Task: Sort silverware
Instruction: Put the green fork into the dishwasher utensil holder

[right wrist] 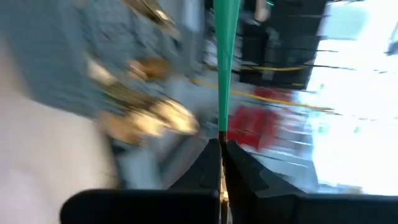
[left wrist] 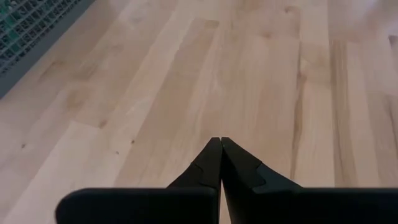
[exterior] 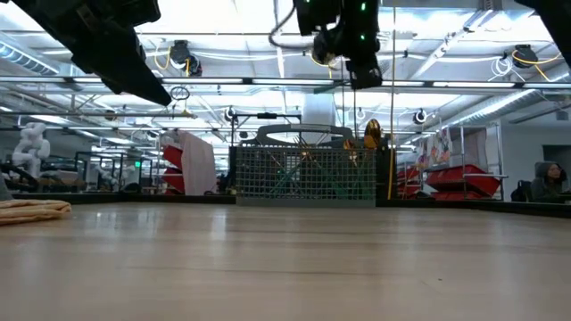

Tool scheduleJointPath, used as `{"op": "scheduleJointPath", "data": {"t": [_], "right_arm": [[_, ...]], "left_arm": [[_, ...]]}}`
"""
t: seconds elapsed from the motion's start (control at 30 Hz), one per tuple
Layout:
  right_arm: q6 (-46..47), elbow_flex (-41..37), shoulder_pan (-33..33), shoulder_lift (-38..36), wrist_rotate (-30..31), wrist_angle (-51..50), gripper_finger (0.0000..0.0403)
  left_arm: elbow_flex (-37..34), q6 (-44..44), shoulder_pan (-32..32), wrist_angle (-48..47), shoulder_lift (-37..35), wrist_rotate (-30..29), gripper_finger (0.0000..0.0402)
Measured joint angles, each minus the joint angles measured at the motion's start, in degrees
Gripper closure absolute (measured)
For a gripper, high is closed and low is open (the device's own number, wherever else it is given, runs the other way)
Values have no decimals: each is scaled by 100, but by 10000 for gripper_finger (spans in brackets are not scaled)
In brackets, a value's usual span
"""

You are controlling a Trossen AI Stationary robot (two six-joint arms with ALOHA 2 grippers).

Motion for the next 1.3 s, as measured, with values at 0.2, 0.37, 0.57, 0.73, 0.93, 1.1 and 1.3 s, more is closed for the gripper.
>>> {"op": "scheduleJointPath", "data": {"t": [0.2, 0.37, 0.57, 0.73, 0.93, 1.1, 1.3], "right_arm": [[-2238, -38, -671, 86, 1398, 74, 403], [-3578, -193, -858, 116, 2259, 361, 403], [-3971, -685, -841, 116, 2262, 429, 403], [-3955, -1535, -849, 116, 2260, 604, 403], [-3992, -2263, -841, 116, 2273, 1064, 403], [-4195, -2361, -841, 116, 2284, 1528, 403], [-4609, -2358, -830, 152, 2219, 1737, 403]], "left_arm": [[0, 0, 0, -25, 0, -101, 391], [0, 3, 0, -32, 0, -168, 391], [0, 7, 0, -170, 0, -382, 391], [0, 7, 0, -223, 0, -555, 391], [0, 7, 0, -225, 0, -597, 391], [0, 4, 0, -227, 0, -782, 391], [0, 2, -1, -364, 0, -811, 391]]}}
